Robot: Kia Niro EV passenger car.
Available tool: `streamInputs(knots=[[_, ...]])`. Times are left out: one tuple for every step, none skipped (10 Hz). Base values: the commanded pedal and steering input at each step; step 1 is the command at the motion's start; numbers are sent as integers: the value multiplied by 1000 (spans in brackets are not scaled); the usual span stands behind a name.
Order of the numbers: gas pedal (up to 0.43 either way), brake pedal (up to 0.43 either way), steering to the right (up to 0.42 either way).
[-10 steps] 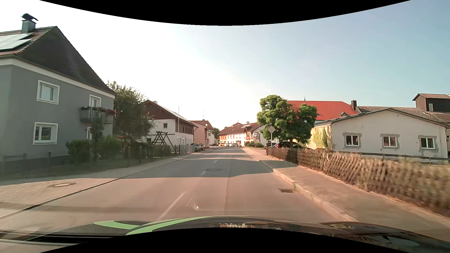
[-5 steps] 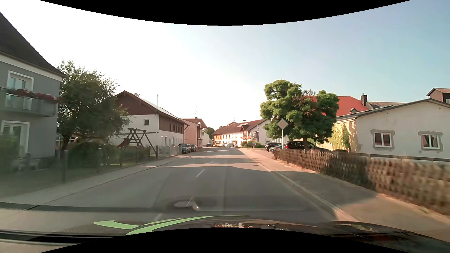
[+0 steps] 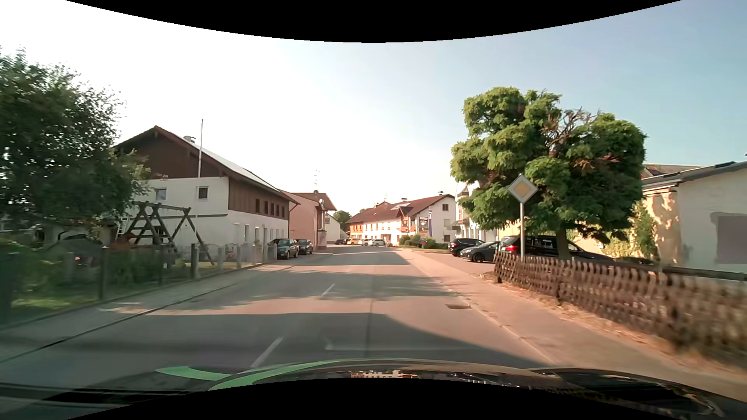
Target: Follow the waypoints while adhering to traffic rules and regulations
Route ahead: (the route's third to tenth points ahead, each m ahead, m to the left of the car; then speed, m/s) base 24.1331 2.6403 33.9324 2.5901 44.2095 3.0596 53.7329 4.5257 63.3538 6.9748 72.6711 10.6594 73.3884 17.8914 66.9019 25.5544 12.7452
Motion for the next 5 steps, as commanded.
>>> streamInputs(knots=[[0,0,7],[0,0,8],[0,0,7],[0,0,6],[0,0,6]])
